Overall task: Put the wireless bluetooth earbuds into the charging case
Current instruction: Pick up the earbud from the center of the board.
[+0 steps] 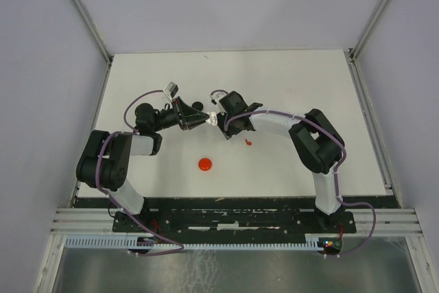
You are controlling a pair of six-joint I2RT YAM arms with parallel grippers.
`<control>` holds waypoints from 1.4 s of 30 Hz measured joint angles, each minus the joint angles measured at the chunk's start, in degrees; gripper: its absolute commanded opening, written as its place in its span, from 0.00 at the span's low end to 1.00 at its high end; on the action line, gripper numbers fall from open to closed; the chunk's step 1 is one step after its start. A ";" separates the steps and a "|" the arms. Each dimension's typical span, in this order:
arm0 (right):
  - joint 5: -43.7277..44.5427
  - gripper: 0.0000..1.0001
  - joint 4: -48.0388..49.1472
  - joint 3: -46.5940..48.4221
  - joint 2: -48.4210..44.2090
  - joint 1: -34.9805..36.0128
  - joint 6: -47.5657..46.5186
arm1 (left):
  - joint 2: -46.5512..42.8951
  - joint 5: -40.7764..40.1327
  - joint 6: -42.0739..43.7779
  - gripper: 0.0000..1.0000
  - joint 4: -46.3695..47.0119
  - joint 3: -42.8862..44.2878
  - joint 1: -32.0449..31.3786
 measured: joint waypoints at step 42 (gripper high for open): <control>0.04 0.65 -5.27 3.80 1.03 -4.96 3.41 | -0.22 0.35 -0.02 0.03 0.31 -0.02 0.07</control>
